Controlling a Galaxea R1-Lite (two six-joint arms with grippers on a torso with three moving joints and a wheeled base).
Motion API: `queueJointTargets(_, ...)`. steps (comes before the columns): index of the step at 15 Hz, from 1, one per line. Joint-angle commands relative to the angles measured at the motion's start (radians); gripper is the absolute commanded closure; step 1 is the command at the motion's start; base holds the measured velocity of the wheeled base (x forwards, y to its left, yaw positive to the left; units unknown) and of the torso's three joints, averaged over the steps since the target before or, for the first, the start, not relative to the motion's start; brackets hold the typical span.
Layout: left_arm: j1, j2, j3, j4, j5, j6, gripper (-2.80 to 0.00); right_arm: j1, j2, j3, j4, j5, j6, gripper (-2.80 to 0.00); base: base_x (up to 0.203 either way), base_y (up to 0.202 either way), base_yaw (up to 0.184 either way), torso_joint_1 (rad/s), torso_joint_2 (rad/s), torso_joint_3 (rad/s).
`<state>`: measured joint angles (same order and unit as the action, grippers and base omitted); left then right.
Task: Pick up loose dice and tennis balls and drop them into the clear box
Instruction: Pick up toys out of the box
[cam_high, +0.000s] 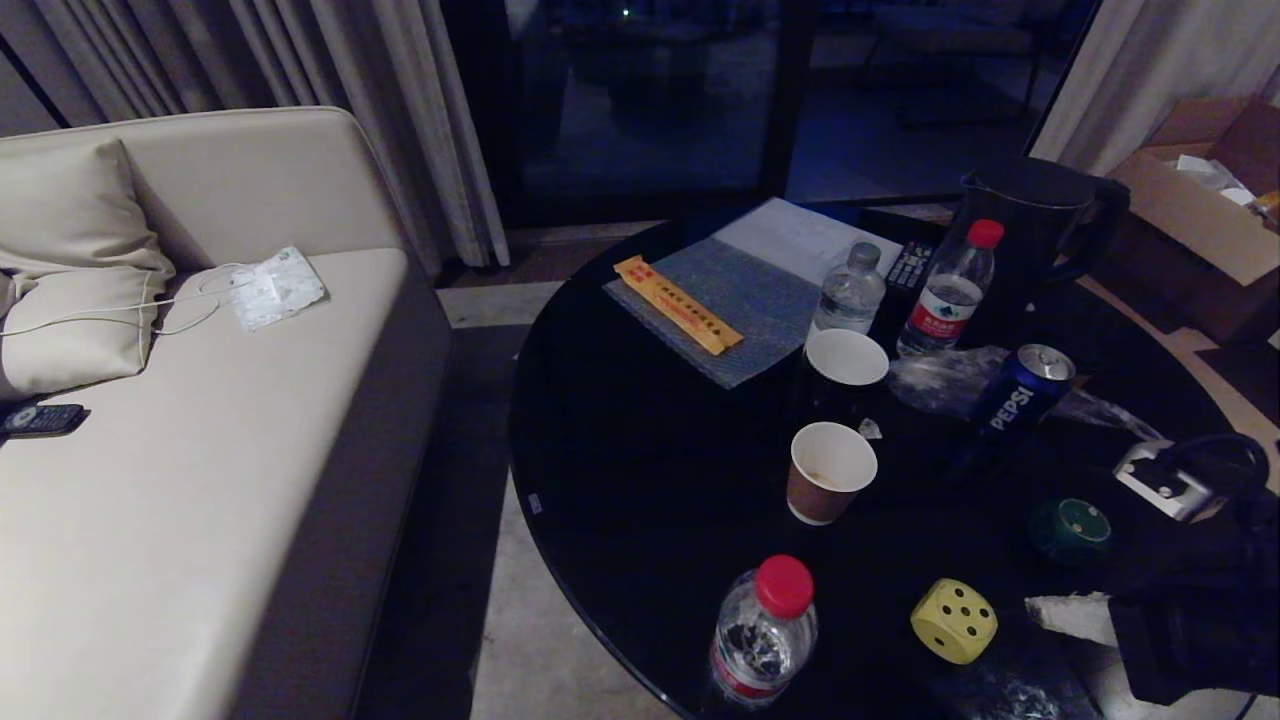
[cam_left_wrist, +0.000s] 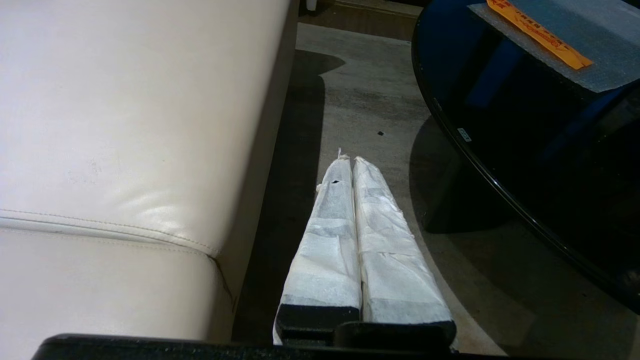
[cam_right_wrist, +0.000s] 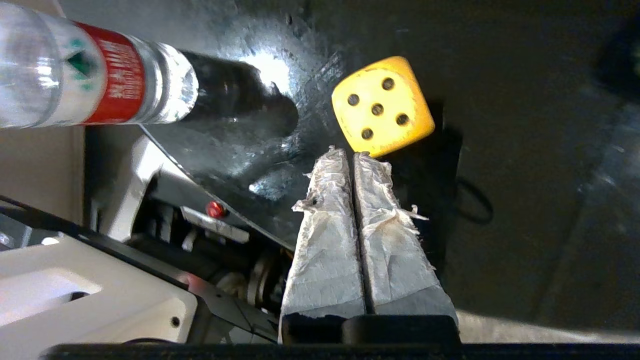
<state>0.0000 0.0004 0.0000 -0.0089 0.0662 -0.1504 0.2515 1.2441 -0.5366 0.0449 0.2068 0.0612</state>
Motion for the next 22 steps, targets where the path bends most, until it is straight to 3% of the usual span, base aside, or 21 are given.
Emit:
queueJointTargets(1, 0.0, 0.0, 0.0, 0.0, 0.001, -0.001, 0.0, 0.016, 0.122, -0.026, 0.002, -0.002, -0.008, 0.0, 0.0, 0.0, 0.0, 0.0, 0.0, 0.0)
queueJointTargets(2, 0.0, 0.0, 0.0, 0.0, 0.001, -0.001, 0.0, 0.017, 0.142, -0.031, 0.002, -0.013, -0.016, -2.8, 0.0, 0.0, 0.0, 0.0, 0.0, 0.0)
queueJointTargets(7, 0.0, 0.0, 0.0, 0.0, 0.001, -0.001, 0.0, 0.01, 0.242, -0.09, 0.005, -0.146, -0.066, -2.8, 0.0, 0.0, 0.0, 0.0, 0.0, 0.0)
queueJointTargets(10, 0.0, 0.0, 0.0, 0.0, 0.001, -0.001, 0.0, 0.008, 0.293, -0.12, 0.01, -0.141, -0.134, -2.8, 0.0, 0.0, 0.0, 0.0, 0.0, 0.0)
queueJointTargets(13, 0.0, 0.0, 0.0, 0.0, 0.0, -0.001, 0.0, 0.001, 0.307, -0.119, 0.015, -0.071, -0.18, -2.8, 0.0, 0.0, 0.0, 0.0, 0.0, 0.0)
queueJointTargets(17, 0.0, 0.0, 0.0, 0.0, 0.001, -0.001, 0.0, -0.016, 0.371, -0.122, 0.019, -0.073, -0.274, -2.8, 0.0, 0.0, 0.0, 0.0, 0.0, 0.0)
queueJointTargets(22, 0.0, 0.0, 0.0, 0.0, 0.001, -0.001, 0.0, -0.018, 0.422, -0.135, 0.02, -0.063, -0.311, -2.8, 0.0, 0.0, 0.0, 0.0, 0.0, 0.0)
